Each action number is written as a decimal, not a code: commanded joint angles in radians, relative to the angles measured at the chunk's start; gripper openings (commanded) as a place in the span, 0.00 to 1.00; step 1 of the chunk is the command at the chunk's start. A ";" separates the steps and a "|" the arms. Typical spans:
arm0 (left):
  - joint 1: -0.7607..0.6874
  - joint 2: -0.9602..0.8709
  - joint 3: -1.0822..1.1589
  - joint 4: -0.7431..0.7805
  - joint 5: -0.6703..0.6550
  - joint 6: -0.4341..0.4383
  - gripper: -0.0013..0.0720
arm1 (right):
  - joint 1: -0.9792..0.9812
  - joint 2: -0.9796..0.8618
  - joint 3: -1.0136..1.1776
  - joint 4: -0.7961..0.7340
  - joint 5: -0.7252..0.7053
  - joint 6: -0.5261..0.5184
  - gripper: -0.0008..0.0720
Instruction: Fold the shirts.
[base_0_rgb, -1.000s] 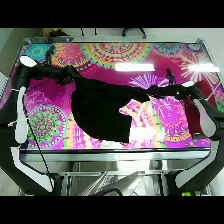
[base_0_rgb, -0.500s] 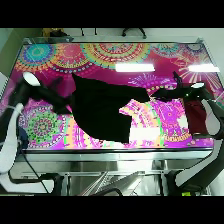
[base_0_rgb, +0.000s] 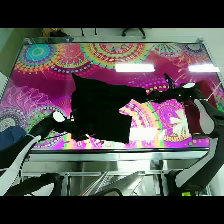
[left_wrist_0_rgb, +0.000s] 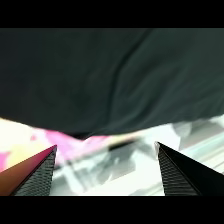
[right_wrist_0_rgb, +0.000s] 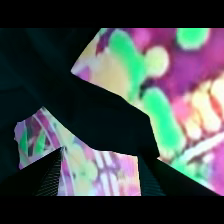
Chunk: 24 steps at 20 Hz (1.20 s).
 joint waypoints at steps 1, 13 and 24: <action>-0.021 0.005 -0.014 0.001 0.178 0.005 0.95 | 0.014 -0.002 0.001 0.000 -0.010 0.000 0.72; 0.284 0.005 0.175 0.289 -0.071 0.034 0.04 | 0.005 0.024 0.035 0.003 -0.049 -0.055 0.83; 0.414 0.004 0.218 0.289 -0.061 0.134 0.04 | 0.064 -0.001 -0.089 0.002 0.317 0.031 0.78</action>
